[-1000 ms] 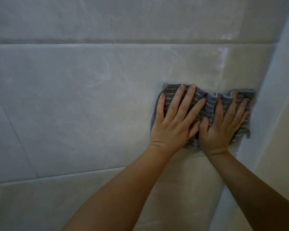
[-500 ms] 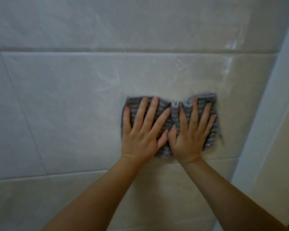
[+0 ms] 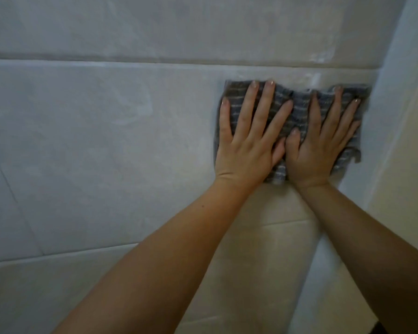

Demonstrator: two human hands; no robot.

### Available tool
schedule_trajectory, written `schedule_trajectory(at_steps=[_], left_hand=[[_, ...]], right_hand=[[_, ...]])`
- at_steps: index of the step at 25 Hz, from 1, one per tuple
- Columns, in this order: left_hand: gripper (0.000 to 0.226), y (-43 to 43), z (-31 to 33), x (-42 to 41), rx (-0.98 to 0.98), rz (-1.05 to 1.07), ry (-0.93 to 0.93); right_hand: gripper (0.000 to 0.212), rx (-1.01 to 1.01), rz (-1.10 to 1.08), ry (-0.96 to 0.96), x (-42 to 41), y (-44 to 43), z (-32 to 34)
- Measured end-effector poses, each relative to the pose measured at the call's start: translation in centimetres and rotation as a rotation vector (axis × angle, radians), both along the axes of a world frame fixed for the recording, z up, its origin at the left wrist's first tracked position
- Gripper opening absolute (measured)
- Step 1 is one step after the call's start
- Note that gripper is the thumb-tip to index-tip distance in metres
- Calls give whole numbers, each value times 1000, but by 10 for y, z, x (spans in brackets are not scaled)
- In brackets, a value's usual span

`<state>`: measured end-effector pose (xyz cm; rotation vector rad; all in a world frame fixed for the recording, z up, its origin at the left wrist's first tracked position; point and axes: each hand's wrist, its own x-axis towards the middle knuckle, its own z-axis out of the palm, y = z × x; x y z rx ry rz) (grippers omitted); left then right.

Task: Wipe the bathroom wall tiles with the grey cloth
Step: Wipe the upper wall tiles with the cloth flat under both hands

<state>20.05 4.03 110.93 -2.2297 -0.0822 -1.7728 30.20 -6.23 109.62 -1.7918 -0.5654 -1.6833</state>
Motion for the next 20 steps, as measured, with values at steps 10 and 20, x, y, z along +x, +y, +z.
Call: schedule_trajectory(at_steps=[10,20], left_hand=[[53,-2,-72,-5,79,19,152],[50,46,-122,-47,132,50,155]], right_hand=[[58,-30,30,52,2,-14,-79],[60,91,-5,231,-53,45,-141]])
